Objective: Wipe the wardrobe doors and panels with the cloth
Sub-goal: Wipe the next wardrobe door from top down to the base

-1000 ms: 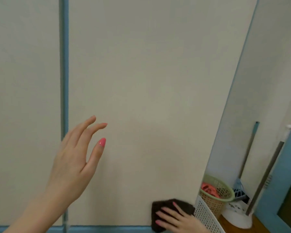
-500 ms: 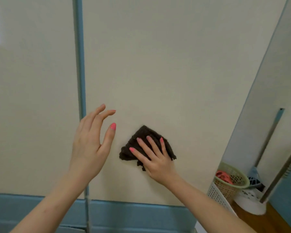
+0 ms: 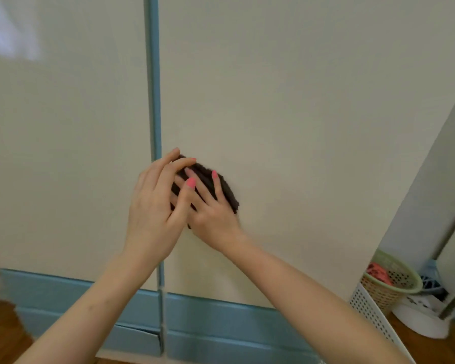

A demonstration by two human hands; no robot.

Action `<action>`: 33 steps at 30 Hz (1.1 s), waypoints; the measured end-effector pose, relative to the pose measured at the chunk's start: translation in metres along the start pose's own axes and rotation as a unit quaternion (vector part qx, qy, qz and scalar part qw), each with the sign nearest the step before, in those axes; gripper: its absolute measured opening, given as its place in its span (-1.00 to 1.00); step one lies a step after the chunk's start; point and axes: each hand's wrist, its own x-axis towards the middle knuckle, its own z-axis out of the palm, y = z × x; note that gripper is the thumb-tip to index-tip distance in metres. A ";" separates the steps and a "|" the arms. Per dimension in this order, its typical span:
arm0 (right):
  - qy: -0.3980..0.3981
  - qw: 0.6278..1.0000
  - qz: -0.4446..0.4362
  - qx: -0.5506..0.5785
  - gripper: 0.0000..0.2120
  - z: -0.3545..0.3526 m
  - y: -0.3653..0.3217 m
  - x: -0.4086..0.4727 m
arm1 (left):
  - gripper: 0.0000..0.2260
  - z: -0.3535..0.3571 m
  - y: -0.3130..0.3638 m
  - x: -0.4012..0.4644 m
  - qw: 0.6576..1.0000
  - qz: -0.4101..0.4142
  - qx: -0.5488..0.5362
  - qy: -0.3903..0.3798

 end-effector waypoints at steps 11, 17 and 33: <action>-0.324 0.897 -0.293 -0.072 -0.59 0.044 -0.070 -0.146 | -0.72 0.013 0.009 -0.017 1.000 -0.007 0.007 -0.001; -0.349 0.886 -0.297 -0.071 -0.53 0.004 -0.003 -0.225 | -0.72 0.019 0.015 -0.024 1.000 -0.025 -0.009 -0.016; -0.348 0.881 -0.275 -0.165 -0.07 -0.148 0.173 -0.281 | -0.71 0.079 0.083 -0.018 0.992 0.040 -0.096 -0.069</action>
